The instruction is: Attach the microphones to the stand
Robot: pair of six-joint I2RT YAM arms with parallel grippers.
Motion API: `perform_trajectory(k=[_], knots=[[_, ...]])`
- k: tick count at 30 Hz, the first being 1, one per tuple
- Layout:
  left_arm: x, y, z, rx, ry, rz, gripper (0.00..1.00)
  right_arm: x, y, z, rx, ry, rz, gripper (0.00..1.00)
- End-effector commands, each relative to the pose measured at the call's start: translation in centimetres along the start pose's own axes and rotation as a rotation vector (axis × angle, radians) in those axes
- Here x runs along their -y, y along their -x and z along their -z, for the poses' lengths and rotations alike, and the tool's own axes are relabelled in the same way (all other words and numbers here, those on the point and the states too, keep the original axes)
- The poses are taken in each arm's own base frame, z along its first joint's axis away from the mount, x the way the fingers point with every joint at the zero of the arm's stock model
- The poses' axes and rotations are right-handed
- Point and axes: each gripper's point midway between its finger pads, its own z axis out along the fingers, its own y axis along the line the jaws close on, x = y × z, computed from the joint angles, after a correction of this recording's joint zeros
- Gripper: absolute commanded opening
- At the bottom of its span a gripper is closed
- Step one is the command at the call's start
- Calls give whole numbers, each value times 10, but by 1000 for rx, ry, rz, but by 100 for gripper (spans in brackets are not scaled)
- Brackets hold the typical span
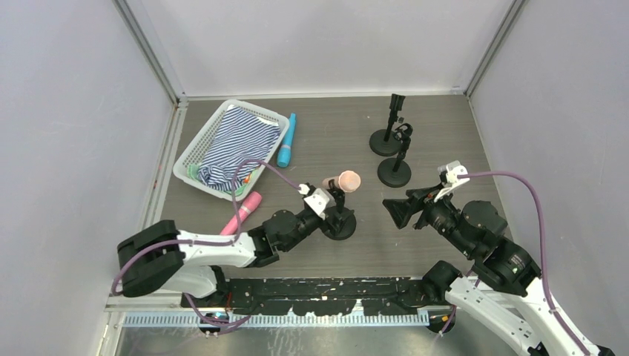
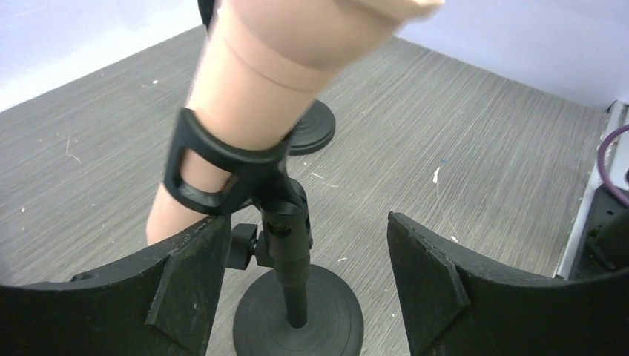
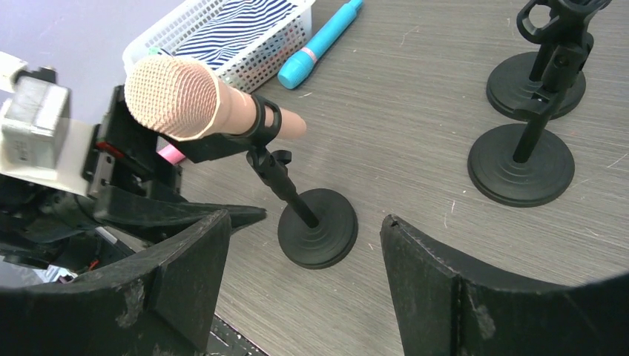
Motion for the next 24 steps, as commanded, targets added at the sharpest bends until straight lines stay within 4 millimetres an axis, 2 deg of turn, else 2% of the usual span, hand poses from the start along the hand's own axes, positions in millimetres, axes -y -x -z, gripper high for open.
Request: perform_trajectory(k=[1,7,10,12,16,19,21,22,24], knots=[[0,31,8,57,-7,21,78,-1,14,0,76,1,-24,79],[4,20,31,-17,-52,47,77,3,0,-4,45,-11,-27,78],[2,6,50,-66,-56,77,77,3,-10,-10,51,11,-14,78],[-3,6,63,-80,-40,107,77,0,-18,-17,74,56,4,78],[-32,4,90,-122,114,201,77,-6,-36,-40,164,144,12,75],[-62,4,114,-153,294,286,78,-8,-42,-58,207,167,-11,72],[-80,1,133,-193,407,327,83,-14,-49,-71,188,198,-10,71],[-86,-6,144,-241,445,320,85,-17,-53,-77,175,209,-11,71],[-89,-11,153,-292,468,318,86,-21,-62,-91,143,229,-6,71]])
